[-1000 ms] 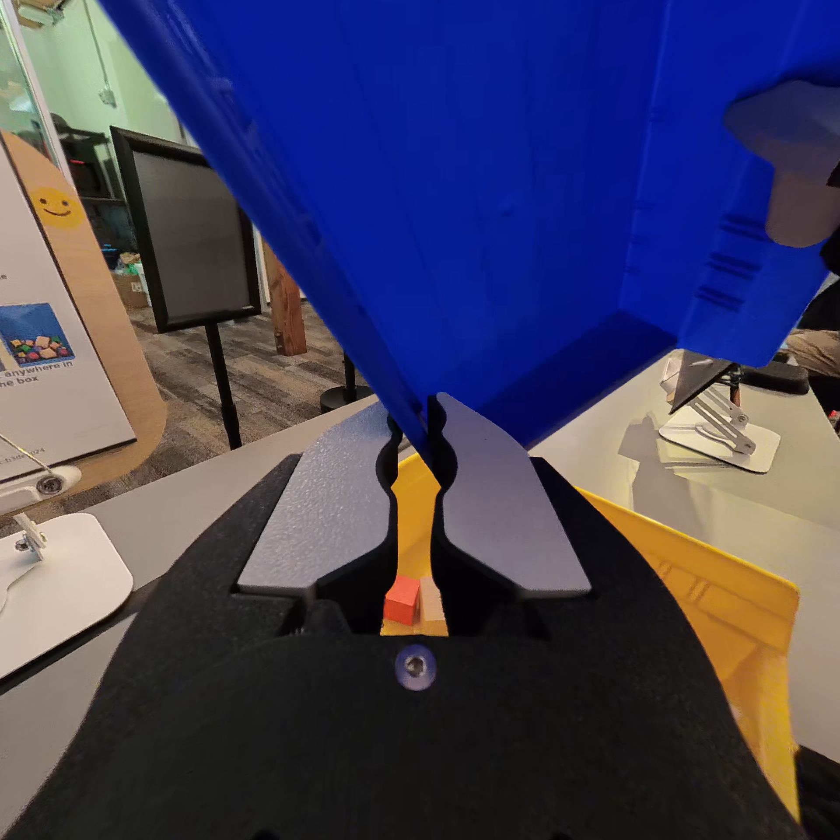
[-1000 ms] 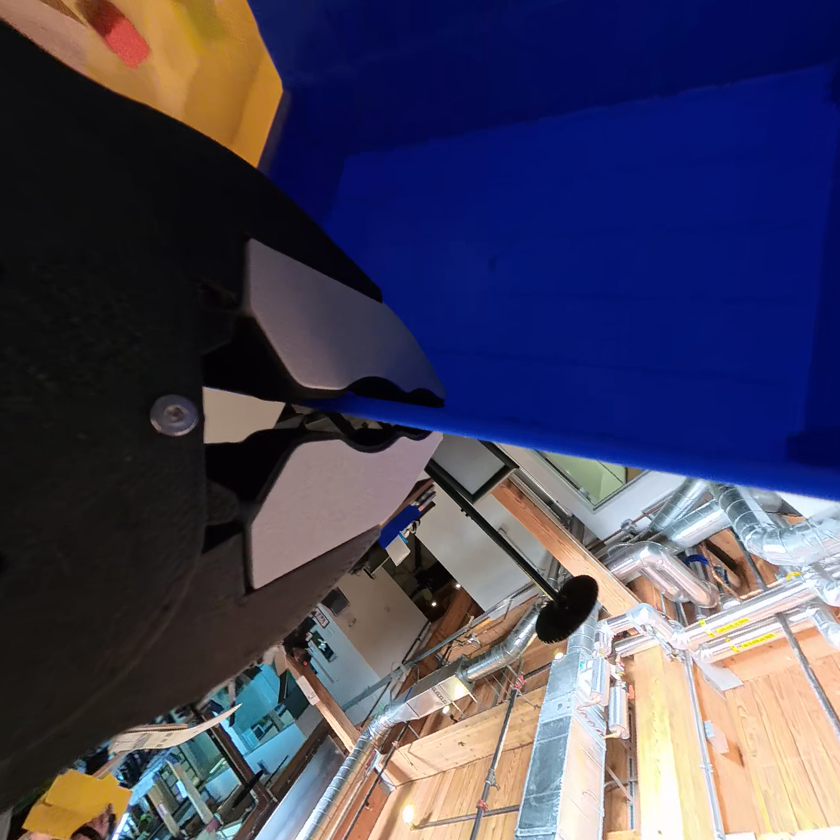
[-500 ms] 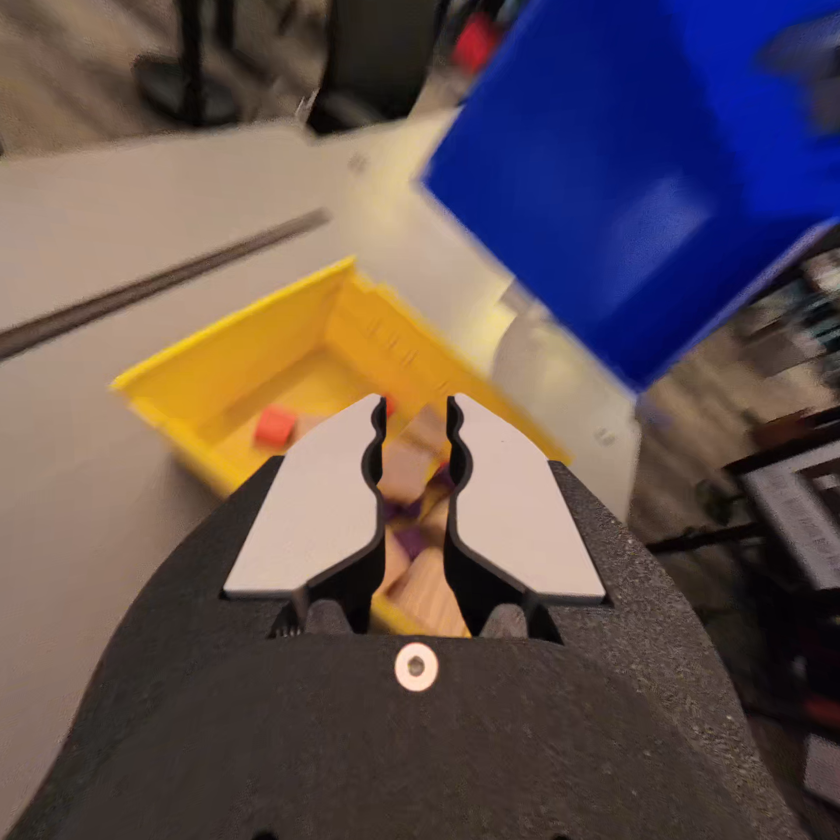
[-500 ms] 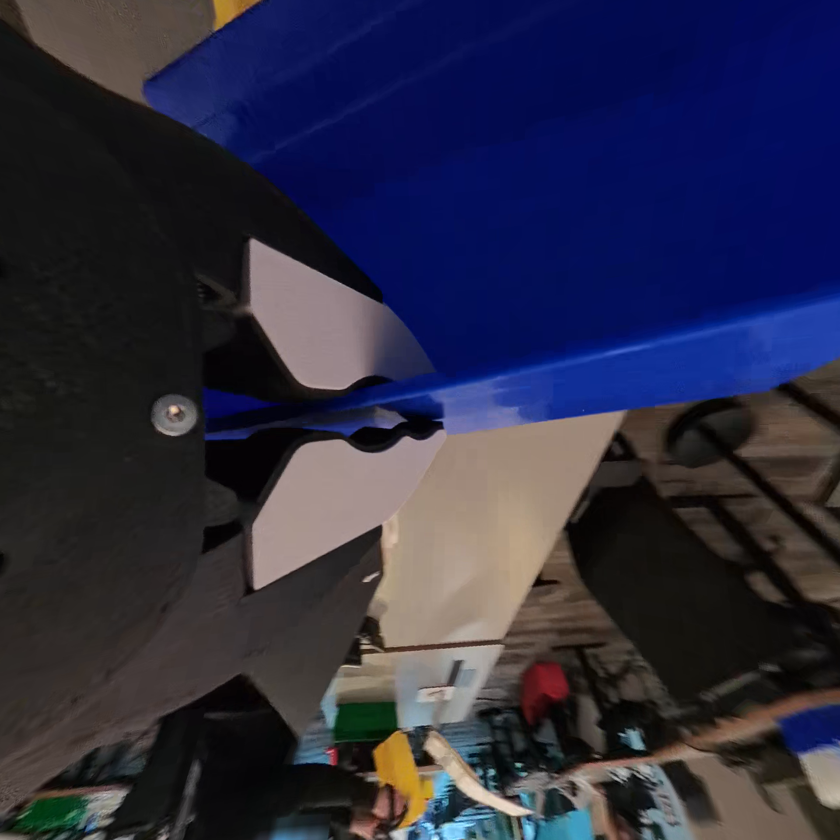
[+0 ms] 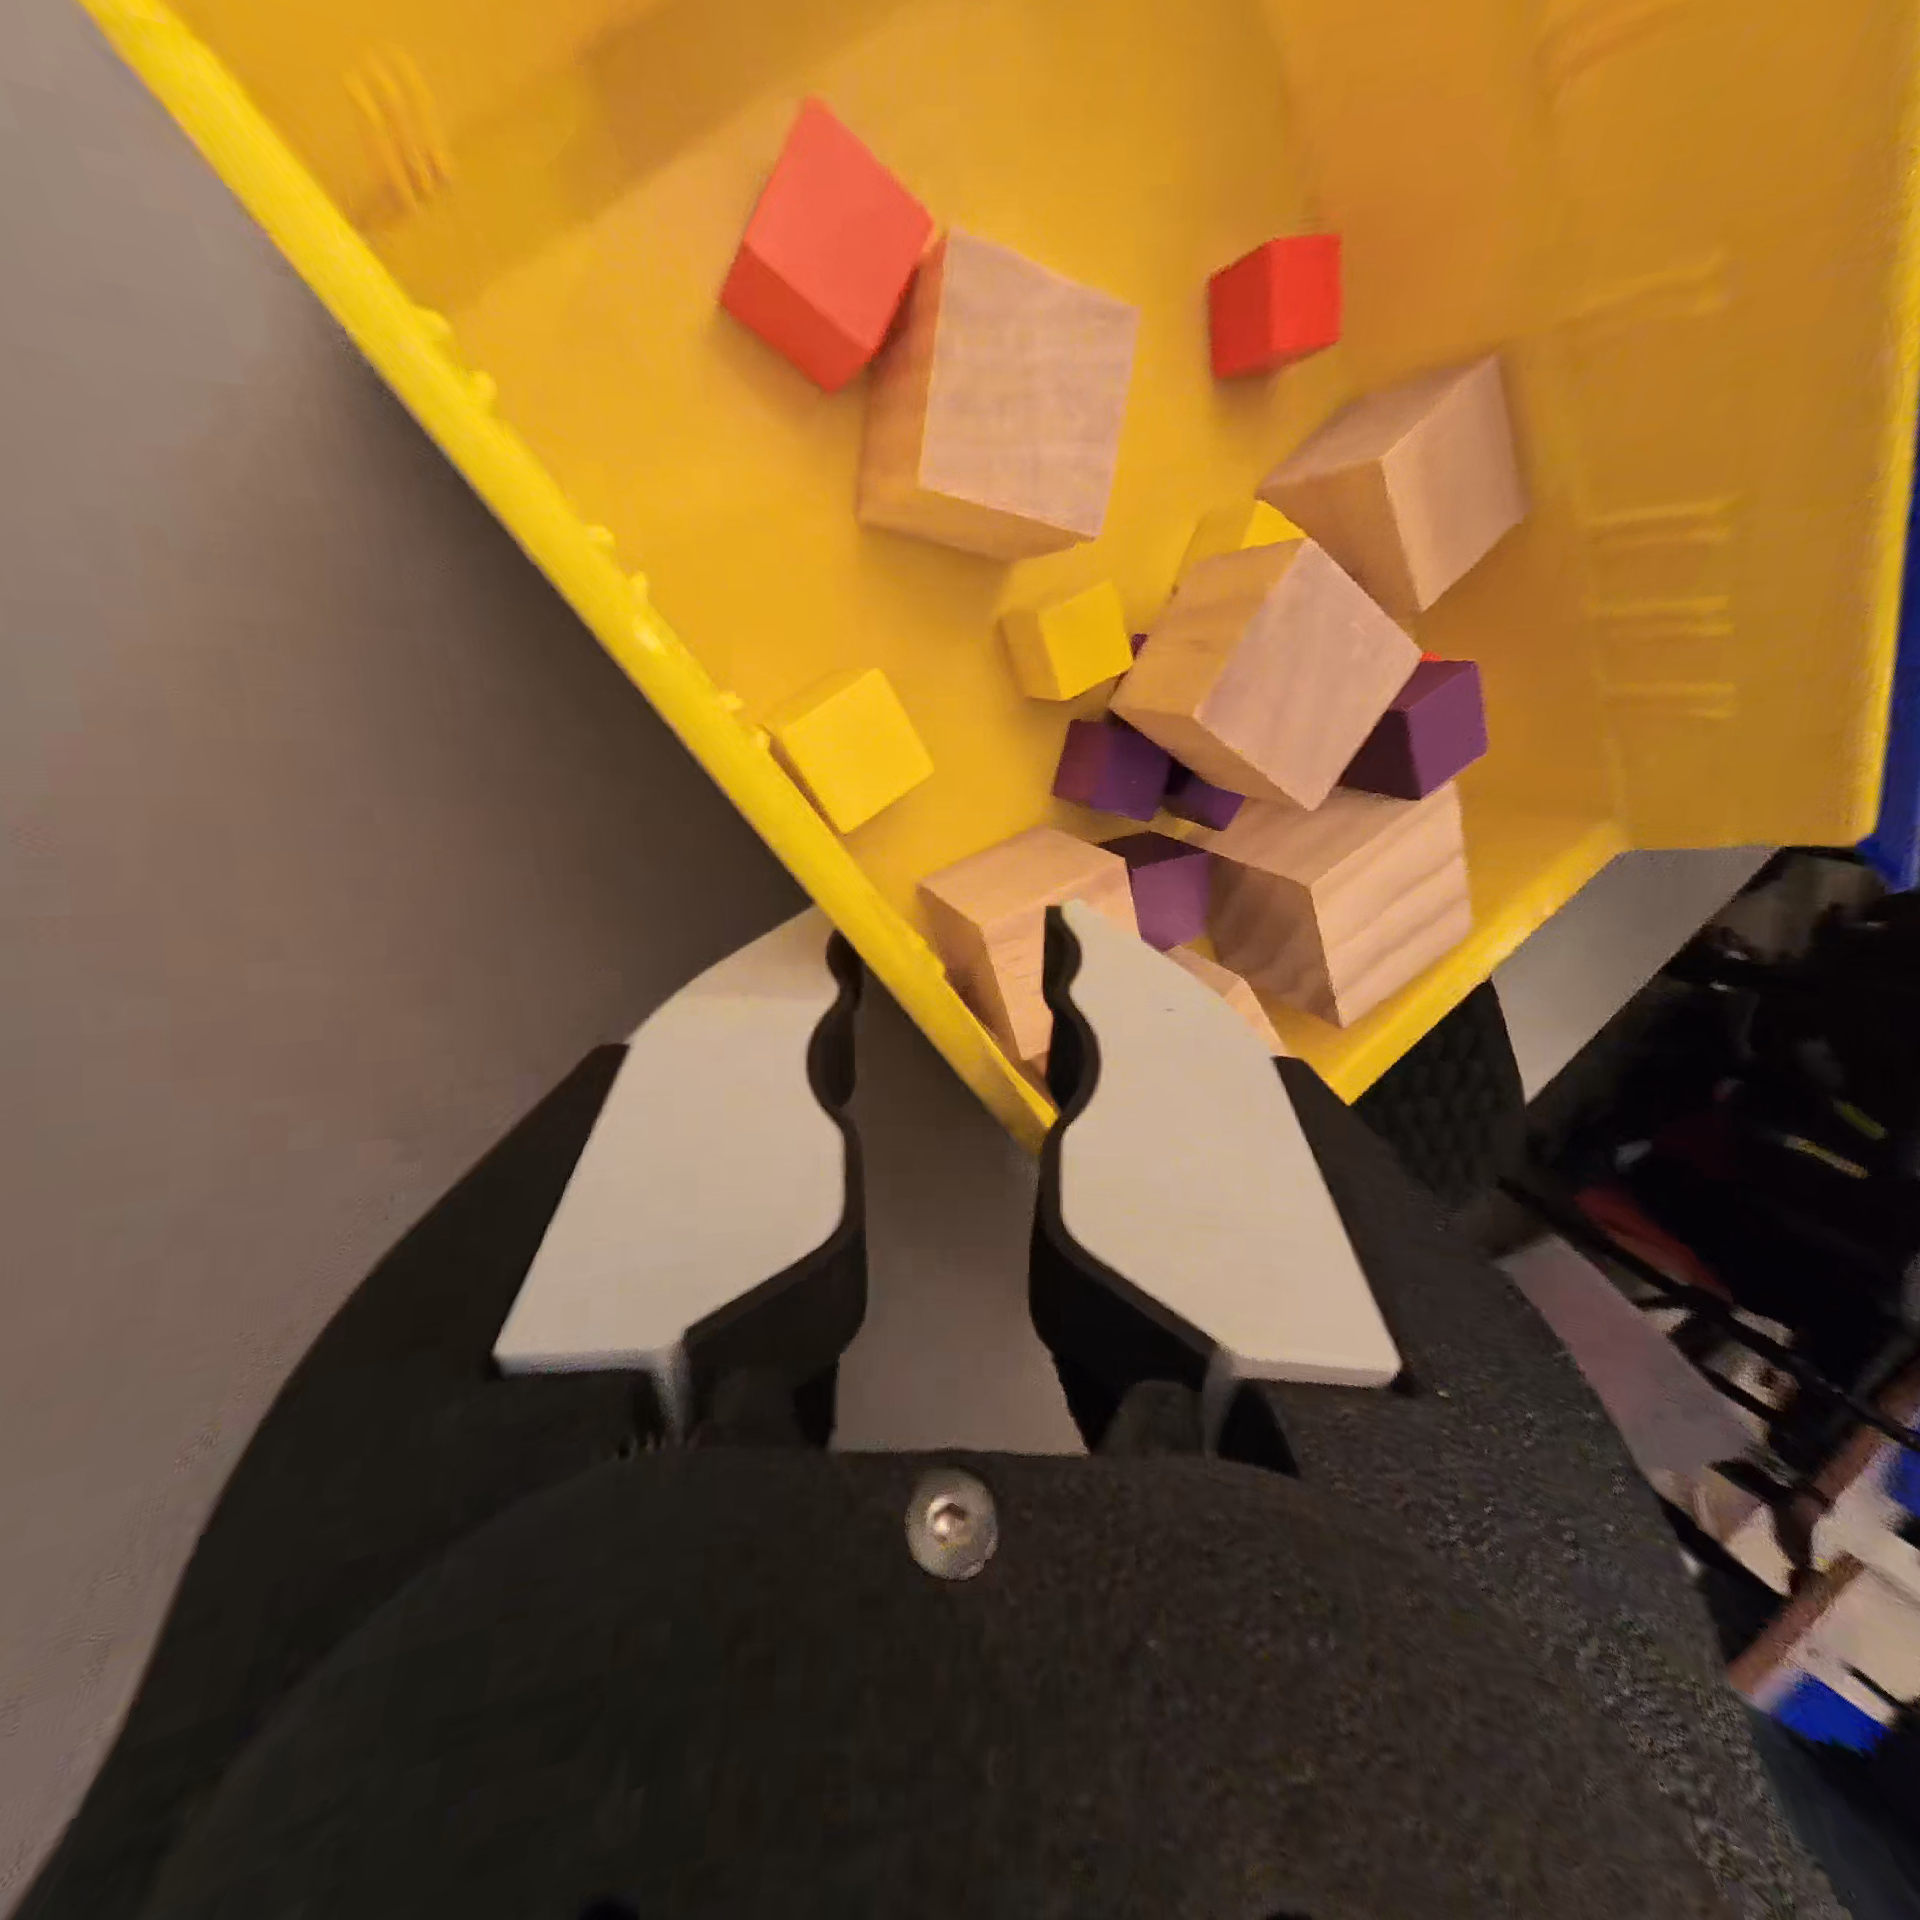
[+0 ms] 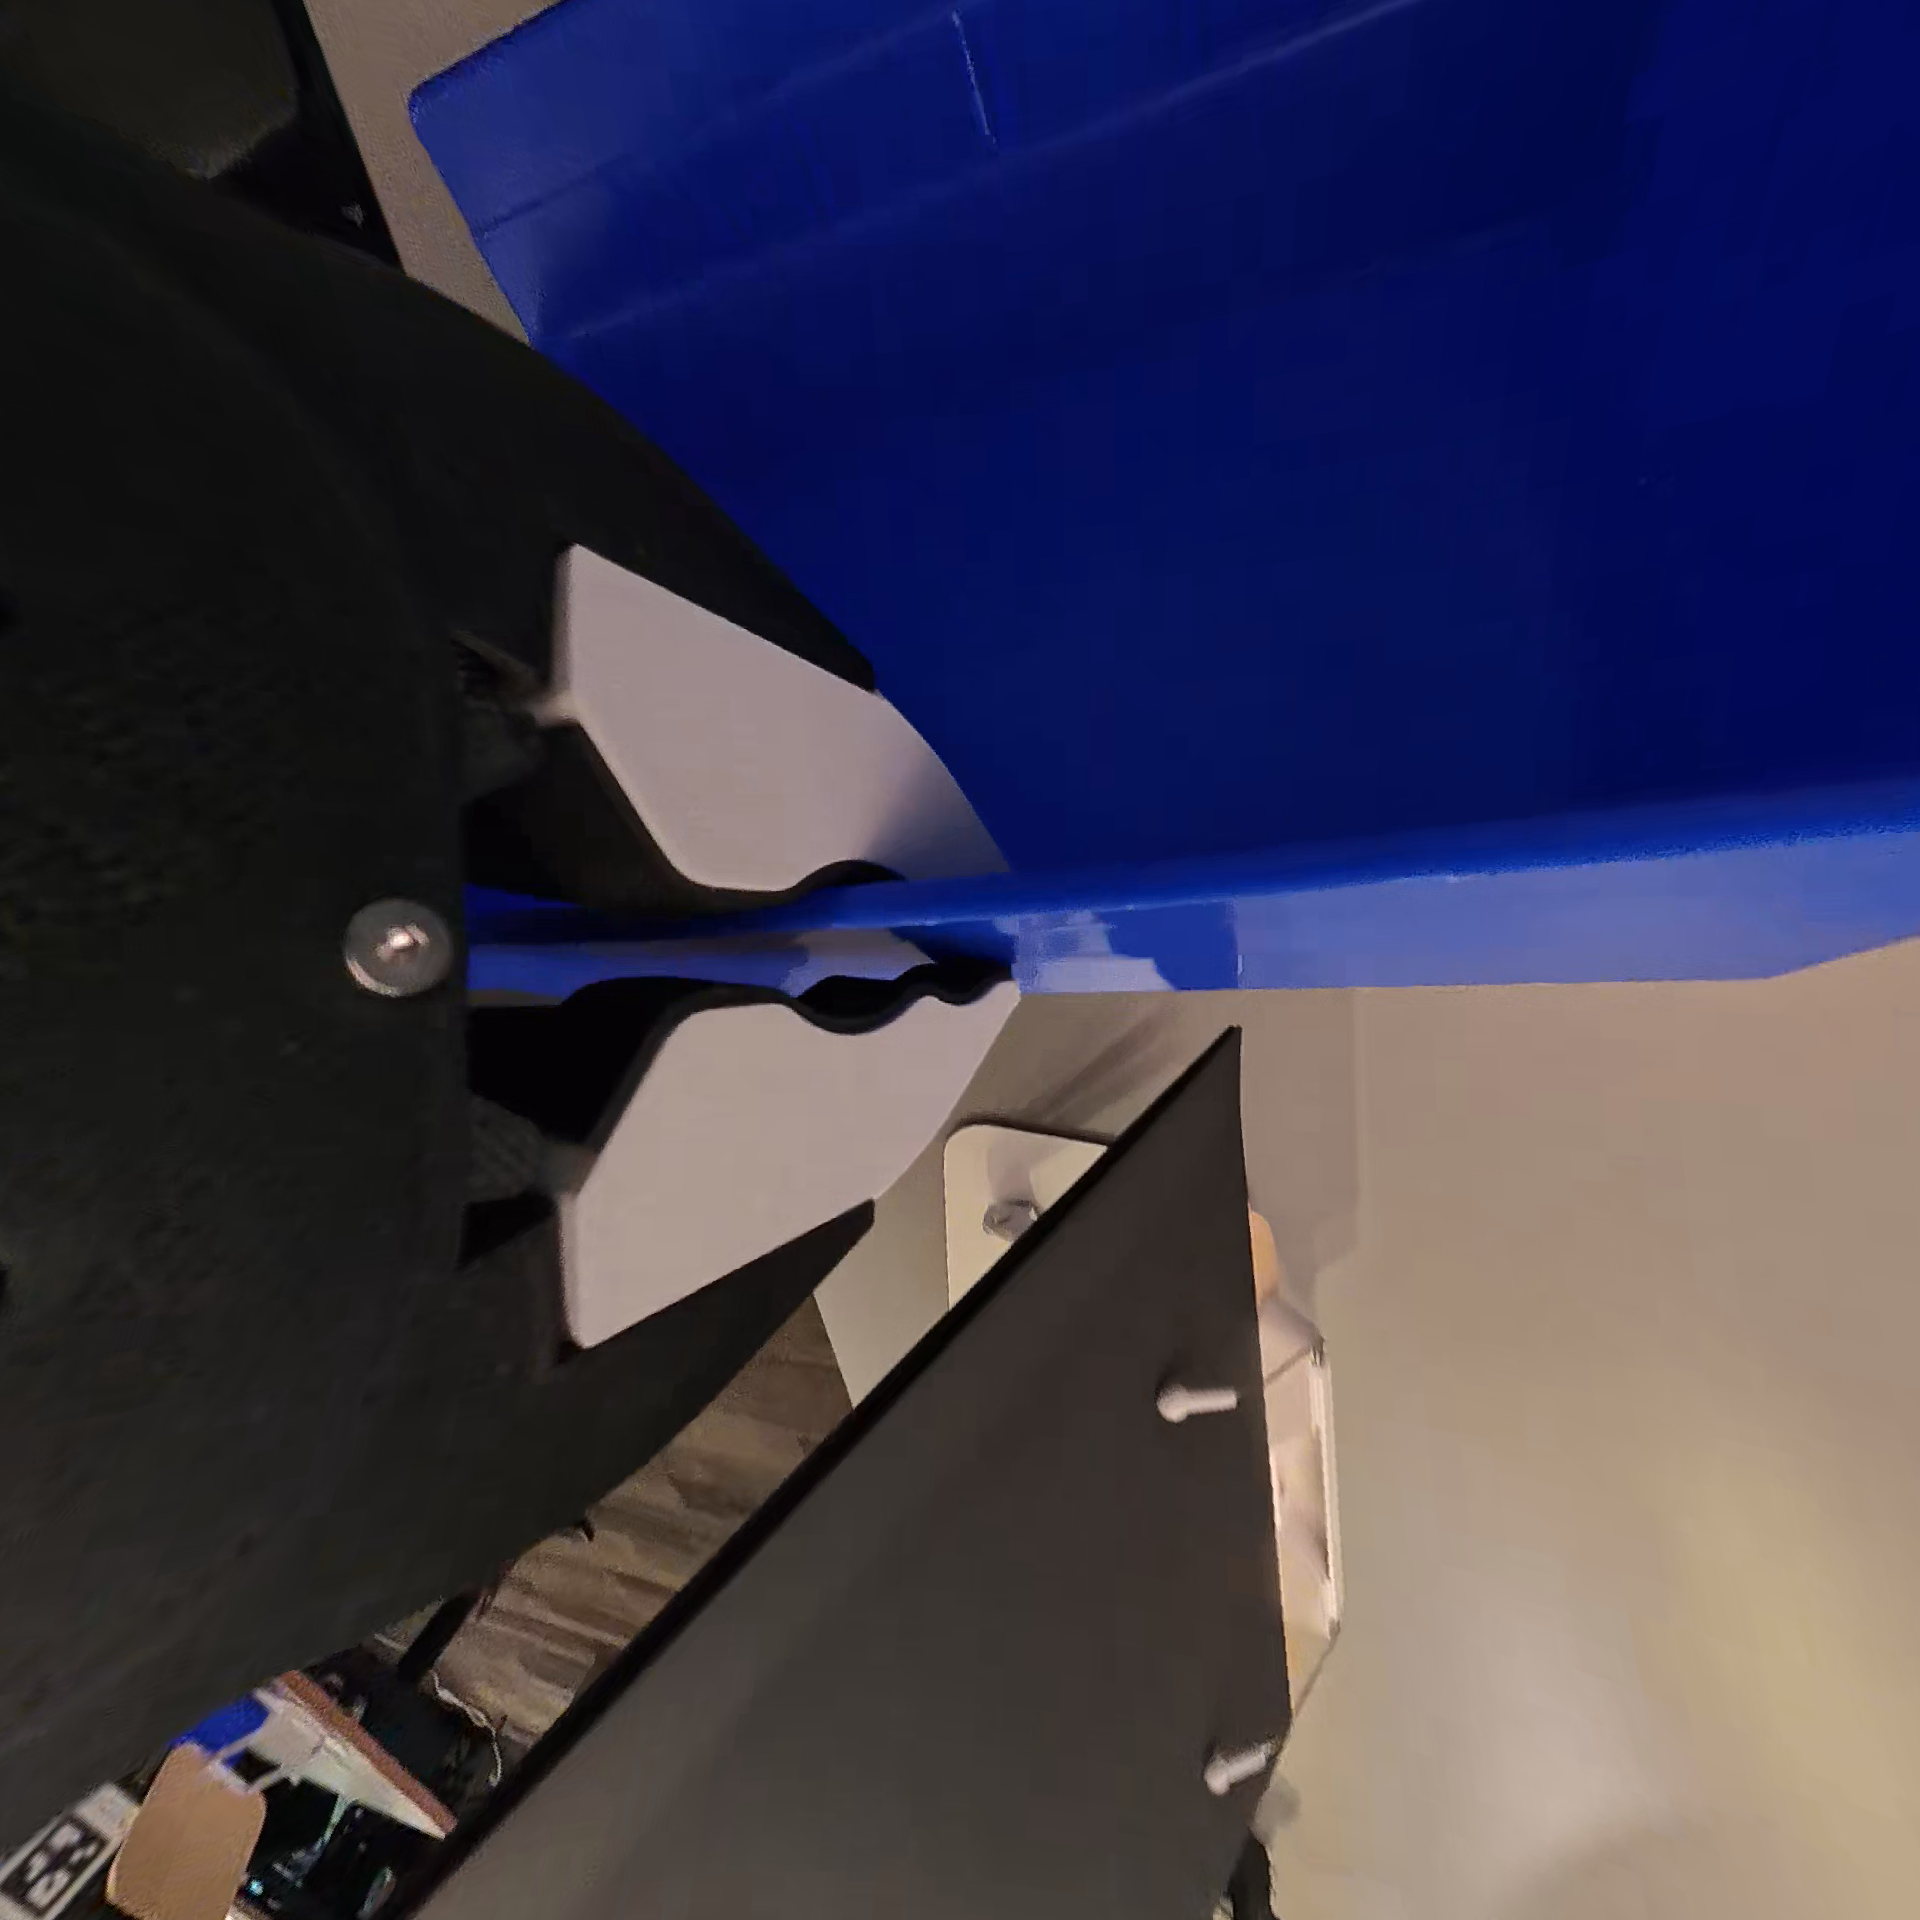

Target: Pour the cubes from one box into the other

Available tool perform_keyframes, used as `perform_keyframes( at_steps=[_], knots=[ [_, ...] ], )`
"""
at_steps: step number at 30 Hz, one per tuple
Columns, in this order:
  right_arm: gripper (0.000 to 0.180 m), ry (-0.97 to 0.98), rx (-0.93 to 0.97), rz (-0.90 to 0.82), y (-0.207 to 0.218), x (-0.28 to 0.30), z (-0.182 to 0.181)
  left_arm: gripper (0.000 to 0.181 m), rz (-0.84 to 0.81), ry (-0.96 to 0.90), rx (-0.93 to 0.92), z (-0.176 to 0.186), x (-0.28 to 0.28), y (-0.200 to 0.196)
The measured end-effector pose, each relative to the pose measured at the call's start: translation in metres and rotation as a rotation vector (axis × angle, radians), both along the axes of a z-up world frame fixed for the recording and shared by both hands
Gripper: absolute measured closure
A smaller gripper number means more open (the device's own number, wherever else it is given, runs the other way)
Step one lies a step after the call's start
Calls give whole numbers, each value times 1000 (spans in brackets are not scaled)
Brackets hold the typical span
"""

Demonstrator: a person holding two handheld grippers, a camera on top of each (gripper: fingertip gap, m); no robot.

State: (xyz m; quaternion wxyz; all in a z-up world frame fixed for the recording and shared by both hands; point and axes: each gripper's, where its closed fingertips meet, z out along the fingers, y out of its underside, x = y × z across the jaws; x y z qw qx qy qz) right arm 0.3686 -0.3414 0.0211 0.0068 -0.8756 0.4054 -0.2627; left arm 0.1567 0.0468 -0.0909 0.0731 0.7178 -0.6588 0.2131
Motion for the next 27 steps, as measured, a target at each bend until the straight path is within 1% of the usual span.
perform_keyframes(
  at_steps=[2, 4, 6, 11, 14, 19, 21, 24, 27],
  knots=[
    [172, 26, 25, -17, 1, 0, -11, 150, 0, 61, -13, -3, -3, 0],
    [172, 46, 62, -29, 7, 0, -22, 158, 19, 115, -64, -3, -8, 0],
    [171, 72, 99, -33, 16, -3, -32, 160, 13, 133, -112, -3, -11, 3],
    [171, 116, 178, -19, 48, -8, -45, 166, 7, 172, -24, -3, -27, 34],
    [171, 143, 242, -21, 70, -13, -46, 170, 34, 195, 38, -3, -42, 68],
    [171, 232, 401, -12, 118, -26, -52, 174, 89, 228, 195, -4, -83, 143],
    [171, 298, 462, -13, 139, -36, -61, 175, 126, 235, 234, -4, -103, 173],
    [171, 398, 538, -14, 171, -53, -80, 175, 203, 217, 206, -3, -132, 213],
    [171, 484, 576, -24, 198, -70, -103, 175, 222, 195, 236, -3, -164, 253]
  ],
)
